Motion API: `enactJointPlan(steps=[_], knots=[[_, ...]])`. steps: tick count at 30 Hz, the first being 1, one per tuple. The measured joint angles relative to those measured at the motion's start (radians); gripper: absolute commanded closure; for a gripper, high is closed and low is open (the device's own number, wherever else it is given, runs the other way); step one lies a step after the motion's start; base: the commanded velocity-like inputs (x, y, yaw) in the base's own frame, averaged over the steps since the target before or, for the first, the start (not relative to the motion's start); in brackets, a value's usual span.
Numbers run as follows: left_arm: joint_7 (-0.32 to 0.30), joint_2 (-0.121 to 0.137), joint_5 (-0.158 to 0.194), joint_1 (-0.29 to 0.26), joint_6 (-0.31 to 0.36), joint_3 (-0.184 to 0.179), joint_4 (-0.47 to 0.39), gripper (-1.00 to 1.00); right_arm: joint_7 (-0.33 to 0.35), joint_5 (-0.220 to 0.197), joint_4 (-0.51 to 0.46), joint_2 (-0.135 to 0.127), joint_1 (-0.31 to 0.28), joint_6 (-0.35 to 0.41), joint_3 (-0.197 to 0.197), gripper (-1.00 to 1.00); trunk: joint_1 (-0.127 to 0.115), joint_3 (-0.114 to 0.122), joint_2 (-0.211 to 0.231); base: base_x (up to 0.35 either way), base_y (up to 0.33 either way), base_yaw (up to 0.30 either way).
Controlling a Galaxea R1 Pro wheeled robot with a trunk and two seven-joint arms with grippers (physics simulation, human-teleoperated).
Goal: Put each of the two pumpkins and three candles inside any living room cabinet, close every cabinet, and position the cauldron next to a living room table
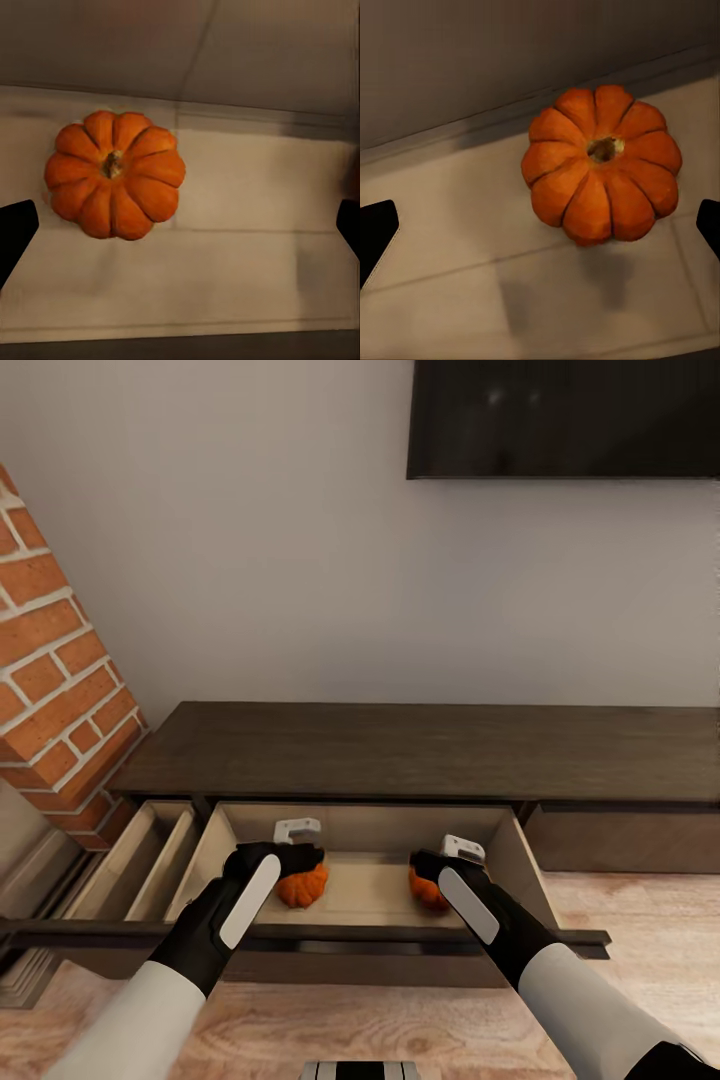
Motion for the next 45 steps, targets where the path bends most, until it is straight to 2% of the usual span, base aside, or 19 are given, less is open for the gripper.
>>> enactJointPlan(steps=[4,7,11,14,28,45], knots=[[-0.001,-0.001,0.002,0.0,0.065,0.001,-0.037,-1.0,0.0,0.0,0.0,-0.001,0.0,0.0,0.0,-1.0,-0.002,0.015,0.001,0.0,0.0,0.0],[-0.001,-0.006,0.0,0.0,0.084,0.004,-0.051,-1.0,0.0,0.0,0.0,-0.001,0.0,0.0,0.0,-1.0,-0.003,0.027,0.002,0.0,0.0,0.0],[-0.001,-0.008,0.0,0.0,0.087,0.007,-0.054,-1.0,0.0,0.0,0.0,-0.001,0.0,0.0,0.0,-1.0,-0.005,0.043,0.003,-0.072,0.0,0.0],[-0.002,-0.008,0.001,0.0,0.088,0.009,-0.054,-1.0,0.0,0.0,0.0,-0.001,0.0,0.0,0.0,-1.0,-0.005,0.043,0.003,-0.141,0.0,0.0],[-0.004,-0.009,0.002,0.0,0.088,0.009,-0.055,-1.0,0.005,0.0,-0.001,-0.001,0.0,-0.002,0.0,-1.0,-0.011,0.097,0.006,-0.098,0.0,0.0],[-0.007,-0.009,0.003,0.0,0.088,0.009,-0.055,-1.0,0.012,0.0,-0.022,-0.003,0.0,-0.04,-0.003,-1.0,-0.019,0.163,0.01,-0.029,0.002,0.0]])
